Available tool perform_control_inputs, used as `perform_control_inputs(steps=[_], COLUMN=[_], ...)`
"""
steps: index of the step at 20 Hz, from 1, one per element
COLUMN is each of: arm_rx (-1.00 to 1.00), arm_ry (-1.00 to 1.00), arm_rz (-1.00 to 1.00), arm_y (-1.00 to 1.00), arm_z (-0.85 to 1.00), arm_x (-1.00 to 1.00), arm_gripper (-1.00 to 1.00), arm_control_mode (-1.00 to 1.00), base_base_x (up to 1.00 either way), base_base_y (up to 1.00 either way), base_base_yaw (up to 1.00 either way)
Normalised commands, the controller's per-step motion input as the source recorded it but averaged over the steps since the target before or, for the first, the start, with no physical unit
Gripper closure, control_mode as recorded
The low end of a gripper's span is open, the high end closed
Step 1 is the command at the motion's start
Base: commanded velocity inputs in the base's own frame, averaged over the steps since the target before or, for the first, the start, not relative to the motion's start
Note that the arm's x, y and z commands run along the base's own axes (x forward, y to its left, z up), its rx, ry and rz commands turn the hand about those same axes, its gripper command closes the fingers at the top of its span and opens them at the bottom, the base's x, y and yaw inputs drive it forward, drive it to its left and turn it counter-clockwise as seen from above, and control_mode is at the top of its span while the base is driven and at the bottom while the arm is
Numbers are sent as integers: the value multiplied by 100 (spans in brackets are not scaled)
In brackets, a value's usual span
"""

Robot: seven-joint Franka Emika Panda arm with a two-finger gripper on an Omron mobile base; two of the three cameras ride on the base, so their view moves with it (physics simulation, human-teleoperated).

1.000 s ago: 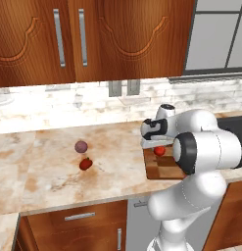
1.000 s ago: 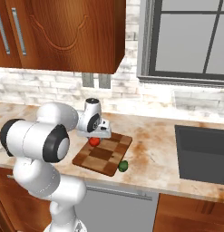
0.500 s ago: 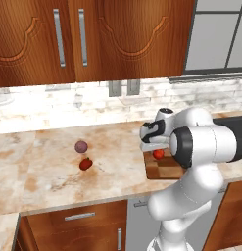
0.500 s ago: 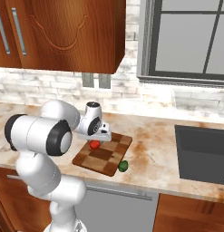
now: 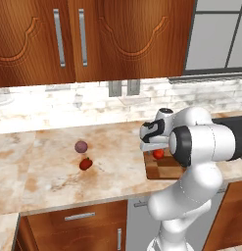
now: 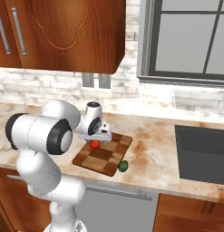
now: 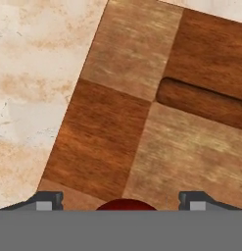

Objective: Place the avocado, onion, tomato, and bell pepper on the cutting board.

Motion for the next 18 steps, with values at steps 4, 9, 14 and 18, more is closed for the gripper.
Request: perform_control_inputs(steps=[4,9,14,18], arm_rx=[0,0,0,0], arm_ry=[0,-6,-14,-8], arm_rz=[0,0,0,0], arm_y=[0,0,0,3], arm_z=[0,13,50,65], arm_x=[0,0,0,0], arm_gripper=[-100,-100,-100,-100], arm_control_mode=[-100,-100,-100,-100], base_base_x=[0,0,0,0], base_base_y=[0,0,0,0], base_base_yaw=[0,0,0,0])
